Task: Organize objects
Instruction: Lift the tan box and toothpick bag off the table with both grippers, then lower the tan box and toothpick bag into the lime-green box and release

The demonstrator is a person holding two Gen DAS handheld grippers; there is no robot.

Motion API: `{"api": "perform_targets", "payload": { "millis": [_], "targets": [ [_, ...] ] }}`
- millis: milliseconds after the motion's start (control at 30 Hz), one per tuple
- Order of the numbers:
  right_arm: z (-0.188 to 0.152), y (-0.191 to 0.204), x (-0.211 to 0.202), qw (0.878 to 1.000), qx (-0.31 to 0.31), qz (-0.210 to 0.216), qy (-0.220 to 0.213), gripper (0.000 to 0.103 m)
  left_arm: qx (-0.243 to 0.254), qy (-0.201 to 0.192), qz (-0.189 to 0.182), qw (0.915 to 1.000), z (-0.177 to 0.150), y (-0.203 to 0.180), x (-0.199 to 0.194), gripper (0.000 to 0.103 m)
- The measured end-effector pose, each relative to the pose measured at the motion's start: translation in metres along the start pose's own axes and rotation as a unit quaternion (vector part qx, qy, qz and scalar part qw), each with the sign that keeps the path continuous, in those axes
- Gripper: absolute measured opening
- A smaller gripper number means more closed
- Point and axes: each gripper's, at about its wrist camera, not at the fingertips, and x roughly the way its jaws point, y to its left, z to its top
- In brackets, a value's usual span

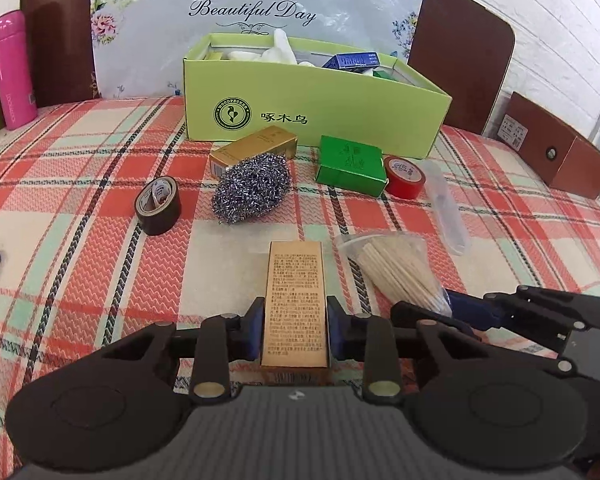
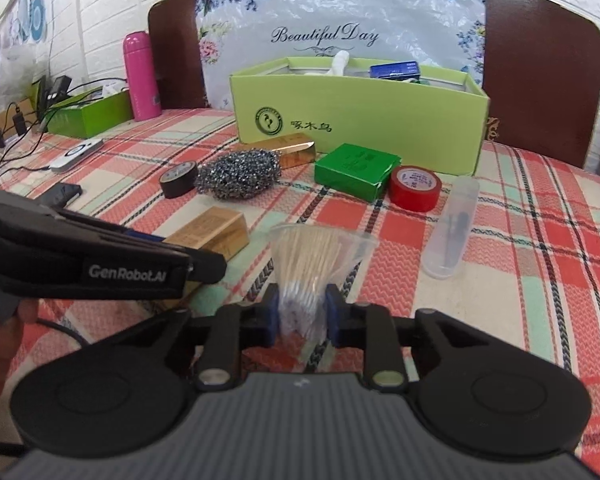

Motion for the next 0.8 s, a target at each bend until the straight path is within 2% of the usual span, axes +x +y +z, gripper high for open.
{"api": "perform_targets", "payload": {
  "millis": [133,267,500,667,800],
  "targets": [
    [0.003,-0.002,-0.012,1.0,0.015,-0.004,-0.024,0.02,-0.011,-0.02,-0.013,0.9997,0.01,0.001,-0.014,0.032],
    [0.016,-0.005,-0.03,0.998,0.01,-0.013,-0.067,0.02,-0.015,-0.057,-0.031,0.9978,0.03,0.002,-0.031,0.032],
    [0.06,-0.022,-0.049,0.989,0.004,-0.047,-0.141,0.02,0.0,-0.132,-0.044,0.9903,0.086,0.002,-0.051,0.032],
    [0.098,-0.044,-0.04,0.981,0.008,-0.076,-0.177,0.02,-0.007,-0.173,-0.052,0.9835,0.129,0.004,-0.051,0.032],
    [0.13,-0.07,-0.007,0.978,0.03,-0.1,-0.18,0.02,-0.034,-0.167,-0.061,0.9835,0.163,0.011,-0.027,0.032]
  ]
}}
